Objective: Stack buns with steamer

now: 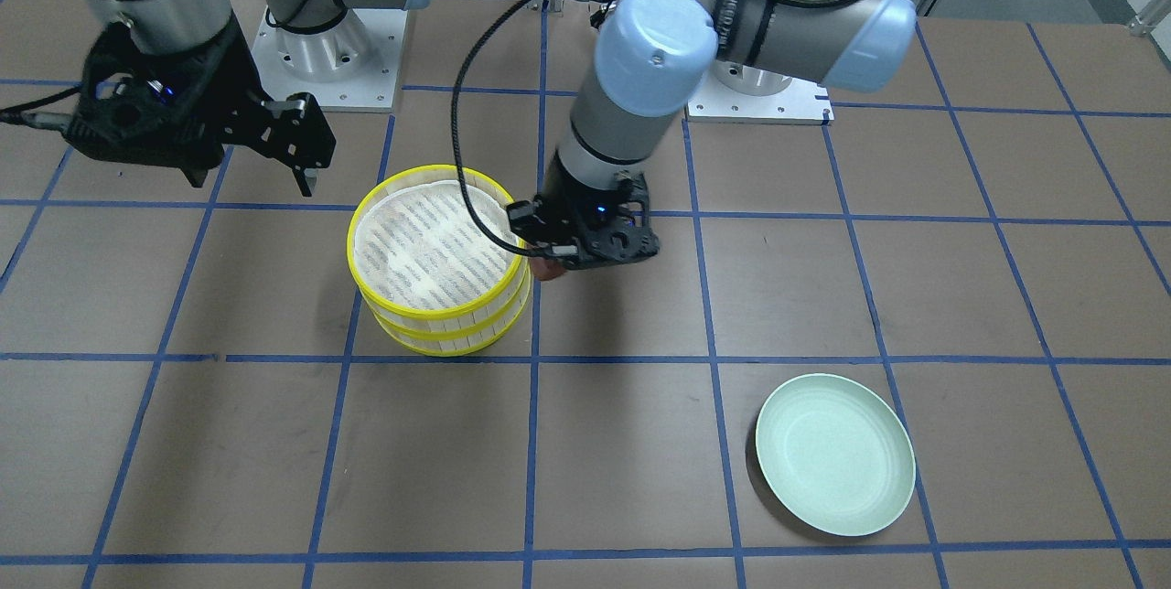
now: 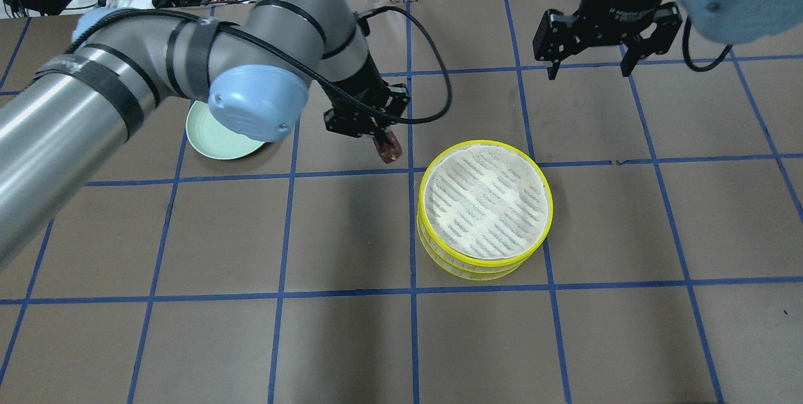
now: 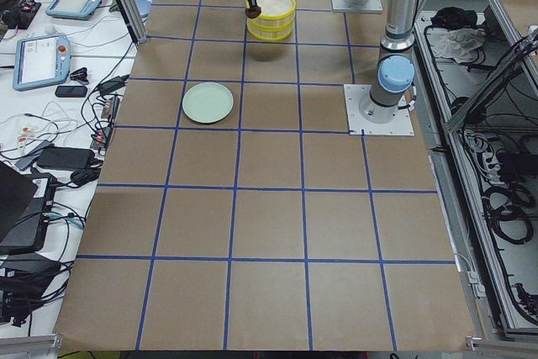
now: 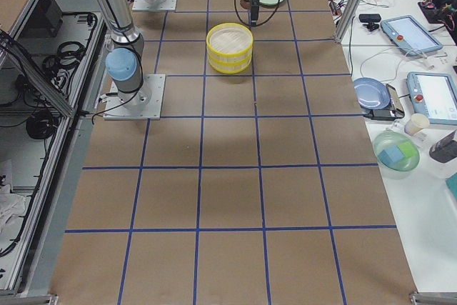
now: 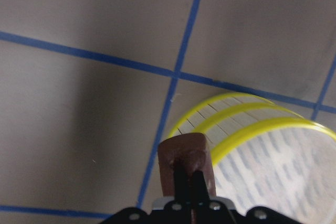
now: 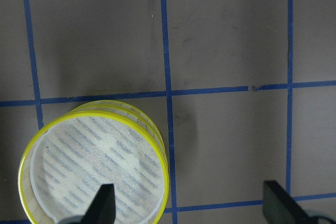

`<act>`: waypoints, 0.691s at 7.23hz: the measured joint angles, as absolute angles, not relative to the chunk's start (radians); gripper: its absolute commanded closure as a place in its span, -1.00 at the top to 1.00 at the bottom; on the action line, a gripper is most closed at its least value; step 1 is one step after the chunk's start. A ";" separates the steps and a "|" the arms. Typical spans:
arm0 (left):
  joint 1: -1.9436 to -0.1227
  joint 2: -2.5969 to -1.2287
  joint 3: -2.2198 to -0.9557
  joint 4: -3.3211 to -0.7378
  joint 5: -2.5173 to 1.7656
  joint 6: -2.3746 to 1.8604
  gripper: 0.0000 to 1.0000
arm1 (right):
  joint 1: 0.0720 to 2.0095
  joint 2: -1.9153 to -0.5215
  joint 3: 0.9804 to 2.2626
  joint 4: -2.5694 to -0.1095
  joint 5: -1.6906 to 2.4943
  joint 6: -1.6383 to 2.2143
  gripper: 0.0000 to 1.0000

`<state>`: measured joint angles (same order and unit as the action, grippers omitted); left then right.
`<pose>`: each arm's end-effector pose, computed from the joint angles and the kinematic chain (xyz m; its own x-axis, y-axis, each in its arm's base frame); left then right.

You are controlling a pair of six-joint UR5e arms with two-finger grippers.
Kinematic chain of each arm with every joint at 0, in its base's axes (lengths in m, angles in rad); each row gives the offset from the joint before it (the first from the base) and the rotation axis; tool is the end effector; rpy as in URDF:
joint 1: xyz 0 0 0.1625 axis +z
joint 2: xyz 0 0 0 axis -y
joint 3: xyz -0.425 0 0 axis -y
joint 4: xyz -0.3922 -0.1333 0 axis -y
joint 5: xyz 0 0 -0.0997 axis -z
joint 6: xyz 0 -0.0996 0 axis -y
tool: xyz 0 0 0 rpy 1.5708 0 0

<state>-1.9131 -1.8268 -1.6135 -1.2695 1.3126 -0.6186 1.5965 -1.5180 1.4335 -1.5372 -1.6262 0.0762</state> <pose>-0.3450 -0.4953 0.3622 -0.9365 -0.2813 0.2095 -0.2546 0.9560 0.1460 0.1411 -0.5144 0.5258 -0.9973 0.0532 0.0513 0.0504 0.9972 -0.0549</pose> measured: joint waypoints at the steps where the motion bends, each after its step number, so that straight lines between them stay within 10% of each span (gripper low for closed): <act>1: -1.983 -1.835 -1.629 -1.249 1.243 -0.721 -1.00 | 1.596 -1.536 1.390 -1.498 -1.626 0.079 1.00; 2: -2.027 -1.850 -1.658 -1.197 1.178 -0.792 -0.43 | 1.596 -1.550 1.375 -1.483 -1.624 0.082 1.00; 3: -2.045 -1.861 -1.688 -1.143 1.136 -0.824 0.58 | 1.597 -1.556 1.376 -1.480 -1.623 0.085 1.00; 4: -2.051 -1.867 -1.706 -1.107 1.121 -0.837 1.00 | 1.598 -1.559 1.385 -1.487 -1.623 0.086 1.00; 5: -2.051 -1.868 -1.711 -1.092 1.118 -0.840 1.00 | 1.598 -1.563 1.396 -1.503 -1.623 0.086 1.00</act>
